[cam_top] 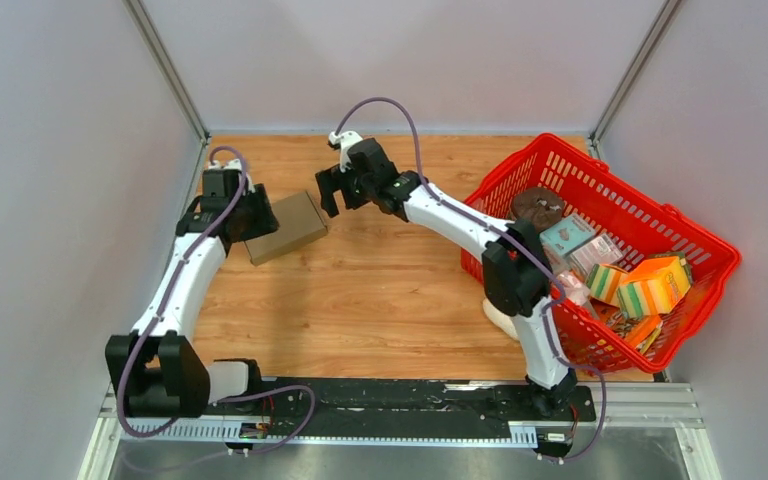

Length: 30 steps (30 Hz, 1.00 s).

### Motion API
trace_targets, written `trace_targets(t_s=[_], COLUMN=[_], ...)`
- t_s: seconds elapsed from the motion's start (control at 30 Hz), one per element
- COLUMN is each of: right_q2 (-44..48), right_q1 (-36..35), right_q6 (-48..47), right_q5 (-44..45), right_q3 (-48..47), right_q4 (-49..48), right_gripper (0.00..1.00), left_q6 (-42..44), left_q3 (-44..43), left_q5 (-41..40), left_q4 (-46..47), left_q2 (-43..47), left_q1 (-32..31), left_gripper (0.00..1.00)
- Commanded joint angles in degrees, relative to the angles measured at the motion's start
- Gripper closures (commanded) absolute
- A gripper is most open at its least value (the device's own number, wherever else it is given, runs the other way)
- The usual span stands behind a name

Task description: Fold the paper box

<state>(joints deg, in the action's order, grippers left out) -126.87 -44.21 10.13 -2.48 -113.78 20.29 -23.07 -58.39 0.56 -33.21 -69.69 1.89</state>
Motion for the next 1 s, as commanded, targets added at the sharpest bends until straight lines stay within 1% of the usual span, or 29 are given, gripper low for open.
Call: trace_targets(t_s=[0.0, 0.03, 0.07, 0.1, 0.13, 0.2, 0.23, 0.33, 0.4, 0.47, 0.67, 0.7, 0.73, 0.83, 0.9, 0.97], right_q2=[14.8, 19.2, 21.4, 23.2, 26.7, 29.8, 32.4, 36.3, 38.3, 41.0, 47.4, 48.1, 49.1, 50.9, 52.0, 52.5], right_q1=[-0.3, 0.3, 0.6, 1.0, 1.6, 2.2, 3.0, 5.5, 6.8, 7.7, 8.5, 8.5, 8.6, 8.6, 9.0, 9.8], right_q6=[-6.2, -6.4, -6.6, -7.3, -7.5, -8.1, -8.0, -7.1, -6.7, -7.0, -7.6, -7.6, -7.7, -8.4, -8.5, -8.2], right_q5=[-3.0, -2.7, -2.6, -3.9, -4.1, -3.5, -2.9, -1.8, -2.4, -2.3, -2.9, -2.9, -3.1, -2.8, -2.7, -2.9], right_q3=[13.4, 15.5, 18.0, 19.8, 23.0, 26.1, 28.7, 31.3, 34.1, 36.9, 42.2, 43.1, 43.5, 45.1, 46.3, 46.8], right_q4=[-7.9, -8.8, -9.8, -11.3, -12.1, -14.6, -15.0, -15.5, -16.4, -17.0, -19.8, -21.9, -22.1, -22.8, -23.2, -23.5], right_gripper=[0.00, 0.00, 0.00, 0.00, 0.00, 0.00, 0.00, 0.00, 0.00, 0.00, 0.00, 0.00, 0.00, 0.00, 0.00, 0.00], left_q6=[18.5, 21.3, 23.0, 26.5, 27.8, 31.8, 32.6, 34.8, 37.1, 38.7, 44.2, 44.9, 45.0, 45.5, 45.6, 45.9], left_q3=[-5.1, -6.0, -6.8, -7.8, -8.0, -6.7, -6.4, -7.6, -5.3, -3.1, -3.7, -4.3, -5.1, -7.0, -9.3, -10.4], left_q5=[12.7, 8.3, 5.8, 3.4, 1.0, -0.3, -3.8, -7.9, -8.6, -13.7, -19.1, -19.6, -20.6, -23.8, -23.6, -25.2], left_q4=[1.1, -0.5, -1.1, -1.9, -2.5, -1.7, -1.7, -3.5, -1.3, 3.1, 6.8, 6.8, 5.6, 6.1, 4.9, 5.7], left_q2=[-7.5, -8.8, -10.0, -12.1, -12.9, -14.9, -16.2, -20.7, -20.9, -21.0, -25.0, -26.8, -27.8, -32.2, -35.4, -36.3], left_q1=[-3.5, -4.0, -4.7, -5.4, -7.2, -9.3, -11.3, -13.9, -16.9, -19.1, -19.7, -20.0, -20.1, -20.1, -20.1, -20.1], left_gripper=[0.47, 0.47, 0.46, 0.46, 0.47, 0.47, 0.46, 0.43, 0.42, 0.40, 0.41, 0.41, 0.41, 0.42, 0.42, 0.43])
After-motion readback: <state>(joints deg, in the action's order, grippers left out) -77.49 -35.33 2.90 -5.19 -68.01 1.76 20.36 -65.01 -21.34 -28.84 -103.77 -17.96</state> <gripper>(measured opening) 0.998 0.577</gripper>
